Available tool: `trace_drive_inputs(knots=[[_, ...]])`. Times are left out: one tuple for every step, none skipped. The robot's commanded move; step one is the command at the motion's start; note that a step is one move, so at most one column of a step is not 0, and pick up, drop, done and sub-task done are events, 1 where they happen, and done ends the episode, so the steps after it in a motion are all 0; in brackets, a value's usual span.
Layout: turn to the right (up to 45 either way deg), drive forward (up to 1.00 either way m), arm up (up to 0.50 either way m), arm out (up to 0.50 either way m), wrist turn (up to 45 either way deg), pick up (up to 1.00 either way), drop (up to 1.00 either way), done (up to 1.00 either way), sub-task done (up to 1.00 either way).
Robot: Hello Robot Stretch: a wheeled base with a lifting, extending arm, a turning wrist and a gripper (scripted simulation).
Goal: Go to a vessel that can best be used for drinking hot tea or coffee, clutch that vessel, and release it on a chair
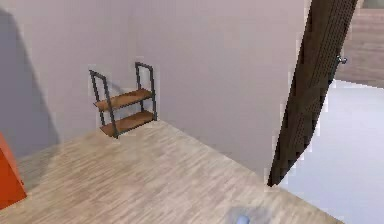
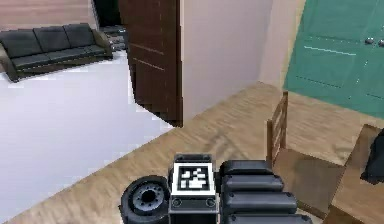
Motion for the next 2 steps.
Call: trace_drive_inputs(knots=[[-45.0, 0.00, 0.00, 0.00, 0.0, 0.00, 0.00, 0.00, 0.00], [-3.0, 0.00, 0.00, 0.00, 0.0, 0.00, 0.00, 0.00, 0.00]])
